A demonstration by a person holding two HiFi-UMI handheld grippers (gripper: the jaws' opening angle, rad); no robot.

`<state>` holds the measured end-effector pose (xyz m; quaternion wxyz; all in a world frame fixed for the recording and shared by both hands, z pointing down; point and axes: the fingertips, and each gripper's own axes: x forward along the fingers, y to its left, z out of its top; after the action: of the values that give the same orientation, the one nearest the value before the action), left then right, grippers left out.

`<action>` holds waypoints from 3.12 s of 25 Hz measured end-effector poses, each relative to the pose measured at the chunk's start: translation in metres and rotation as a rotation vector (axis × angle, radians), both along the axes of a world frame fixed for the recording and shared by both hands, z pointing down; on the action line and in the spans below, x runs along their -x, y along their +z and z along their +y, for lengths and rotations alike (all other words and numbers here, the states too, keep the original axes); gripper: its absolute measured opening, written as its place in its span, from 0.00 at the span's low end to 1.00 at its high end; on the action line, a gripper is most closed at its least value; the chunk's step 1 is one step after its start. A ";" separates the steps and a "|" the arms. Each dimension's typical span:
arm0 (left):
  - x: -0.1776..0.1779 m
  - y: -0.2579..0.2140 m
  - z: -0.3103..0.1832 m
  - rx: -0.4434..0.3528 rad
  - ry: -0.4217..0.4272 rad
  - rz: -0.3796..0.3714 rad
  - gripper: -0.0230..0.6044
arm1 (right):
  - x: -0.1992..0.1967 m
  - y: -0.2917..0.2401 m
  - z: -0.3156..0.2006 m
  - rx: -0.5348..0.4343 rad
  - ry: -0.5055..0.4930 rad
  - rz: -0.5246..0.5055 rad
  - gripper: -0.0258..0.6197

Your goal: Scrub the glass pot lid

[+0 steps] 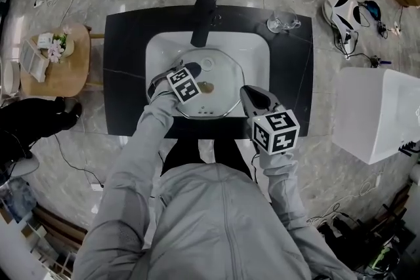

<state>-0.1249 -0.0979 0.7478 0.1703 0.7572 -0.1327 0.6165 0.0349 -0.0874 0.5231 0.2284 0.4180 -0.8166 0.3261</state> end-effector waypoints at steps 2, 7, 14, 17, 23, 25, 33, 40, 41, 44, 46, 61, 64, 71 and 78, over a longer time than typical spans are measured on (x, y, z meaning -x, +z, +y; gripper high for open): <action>-0.014 0.001 0.002 0.002 0.025 0.028 0.21 | -0.004 0.002 0.002 0.009 0.006 0.002 0.09; -0.048 -0.001 0.007 0.020 0.069 0.080 0.21 | -0.016 0.004 0.005 0.020 0.022 -0.001 0.09; -0.061 -0.005 0.008 0.030 0.140 0.081 0.21 | -0.032 0.008 0.010 0.030 0.042 0.004 0.09; -0.076 -0.010 0.009 0.040 0.155 0.110 0.21 | -0.033 0.008 0.011 0.033 0.040 0.003 0.09; -0.110 -0.012 0.017 0.074 0.161 0.159 0.21 | -0.038 0.010 0.015 0.040 0.040 0.001 0.09; -0.125 -0.018 0.016 0.078 0.133 0.212 0.21 | -0.040 0.011 0.017 0.043 0.044 0.004 0.09; -0.168 -0.036 0.022 0.093 0.141 0.311 0.21 | -0.047 0.010 0.019 0.045 0.056 0.007 0.09; -0.146 -0.041 0.031 0.141 0.161 0.284 0.21 | -0.037 0.010 0.019 0.044 0.040 0.013 0.09; -0.141 -0.043 0.033 0.148 0.164 0.278 0.21 | -0.035 0.009 0.019 0.045 0.036 0.014 0.09; -0.122 -0.045 0.040 0.186 0.178 0.257 0.21 | -0.027 0.008 0.019 0.042 0.024 0.011 0.09; -0.105 -0.044 0.044 0.215 0.170 0.235 0.21 | -0.022 0.007 0.019 0.037 0.017 0.011 0.09; 0.010 -0.044 0.040 0.221 0.088 0.031 0.21 | 0.015 -0.003 0.016 0.011 -0.039 0.005 0.09; 0.027 -0.042 0.038 0.221 0.078 -0.029 0.21 | 0.019 -0.006 0.015 0.007 -0.044 0.005 0.09; 0.026 -0.039 0.050 0.269 0.096 -0.048 0.21 | 0.019 -0.013 0.014 -0.025 -0.038 -0.039 0.09; -0.005 -0.056 0.062 0.331 0.103 0.034 0.21 | 0.005 -0.008 0.016 -0.018 -0.016 -0.032 0.09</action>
<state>-0.1204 -0.0359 0.6913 0.2631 0.7350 0.0123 0.6249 0.0299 -0.0713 0.5151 0.2141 0.4081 -0.8263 0.3237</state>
